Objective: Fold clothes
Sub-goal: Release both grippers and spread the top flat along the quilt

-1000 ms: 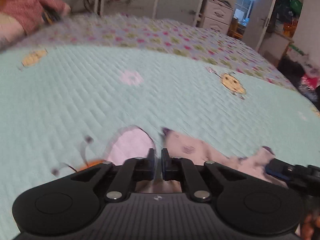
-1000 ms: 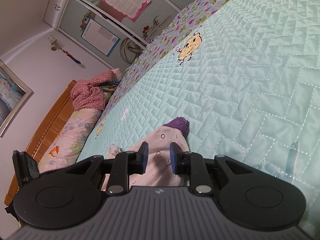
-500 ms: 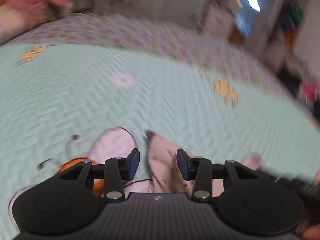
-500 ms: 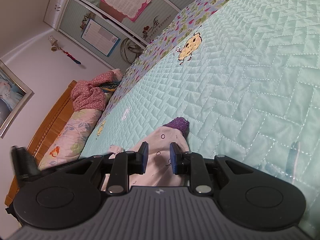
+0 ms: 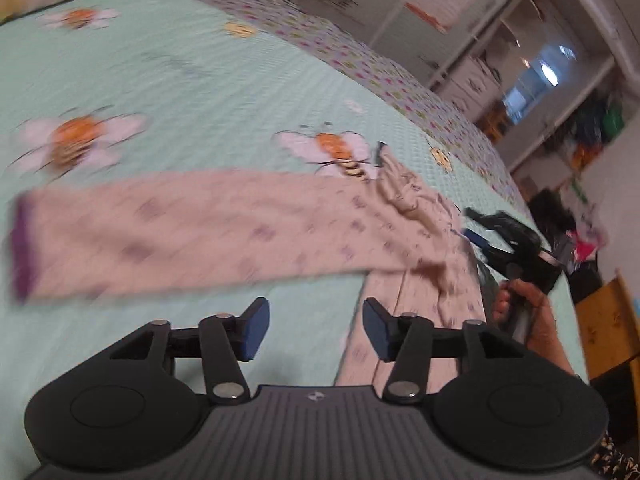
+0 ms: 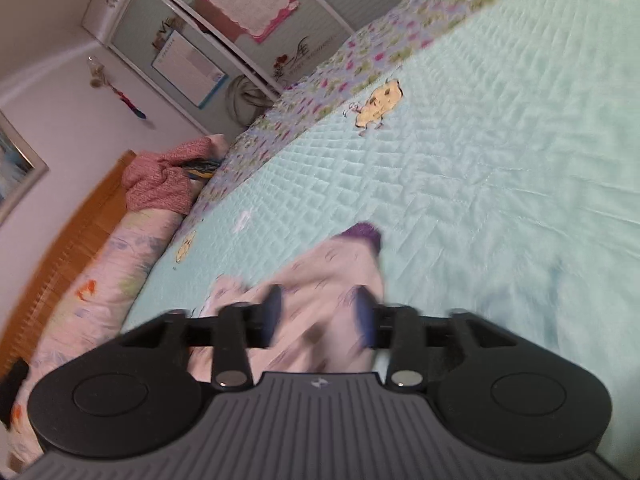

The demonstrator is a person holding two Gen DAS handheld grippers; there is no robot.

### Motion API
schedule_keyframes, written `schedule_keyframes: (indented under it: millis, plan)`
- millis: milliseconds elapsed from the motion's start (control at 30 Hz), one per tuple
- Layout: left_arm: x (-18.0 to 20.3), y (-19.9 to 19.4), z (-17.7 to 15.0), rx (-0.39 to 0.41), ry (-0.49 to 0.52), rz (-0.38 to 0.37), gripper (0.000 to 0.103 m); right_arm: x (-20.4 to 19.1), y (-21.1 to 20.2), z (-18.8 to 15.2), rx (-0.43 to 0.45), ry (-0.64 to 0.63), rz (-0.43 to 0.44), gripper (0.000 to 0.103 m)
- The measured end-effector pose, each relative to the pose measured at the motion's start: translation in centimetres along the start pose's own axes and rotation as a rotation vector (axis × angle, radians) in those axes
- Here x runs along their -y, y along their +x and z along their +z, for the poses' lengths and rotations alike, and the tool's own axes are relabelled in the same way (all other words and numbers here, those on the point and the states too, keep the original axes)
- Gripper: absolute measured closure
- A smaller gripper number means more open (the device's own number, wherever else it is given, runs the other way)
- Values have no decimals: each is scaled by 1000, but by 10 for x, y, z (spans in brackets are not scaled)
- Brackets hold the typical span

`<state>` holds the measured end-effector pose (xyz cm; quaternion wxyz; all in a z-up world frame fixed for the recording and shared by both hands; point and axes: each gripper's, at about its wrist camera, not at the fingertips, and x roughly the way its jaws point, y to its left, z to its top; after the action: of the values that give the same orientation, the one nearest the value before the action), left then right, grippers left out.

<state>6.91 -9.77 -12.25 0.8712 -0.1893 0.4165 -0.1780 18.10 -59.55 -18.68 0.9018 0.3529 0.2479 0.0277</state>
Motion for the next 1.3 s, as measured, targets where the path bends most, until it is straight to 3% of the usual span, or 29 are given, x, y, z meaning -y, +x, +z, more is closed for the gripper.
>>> schedule_keyframes:
  millis: [133,267,367,467,667,867,1067,1167,1200,1233,1267,1300]
  plan:
    - [-35,-35,-18,99,-39,107,44,-76,-73,-53,-8,-154,5,39]
    - [-89,-57,-8,199,-250,191,43,-110,-128,-149,-142,-91,97,36]
    - [-128,-75,1,259,-396,261,40,-111,-165,-213,-190,-3,72,36]
    - [-154,-77,14,294,-413,302,35,-110,-200,-253,-186,52,58,36]
    - [-178,-41,40,185,-364,266,35,-132,-230,-253,-209,-47,16,36]
    - [-183,-11,55,162,-301,250,30,-124,-232,-254,-212,11,-22,36]
    - [-185,9,70,100,-197,138,29,-117,-227,-260,-230,22,-52,36]
    - [-180,19,70,68,-142,102,42,-117,-226,-259,-229,11,-53,36]
    - [-177,21,70,64,-112,120,57,-117,-227,-259,-229,8,-54,36]
    - [-174,25,70,60,-87,139,83,-117,-227,-258,-228,9,-54,36]
    - [-171,28,69,48,-72,147,96,-116,-228,-258,-227,9,-55,36]
    - [-168,31,70,37,-60,155,99,-116,-229,-258,-224,9,-56,36]
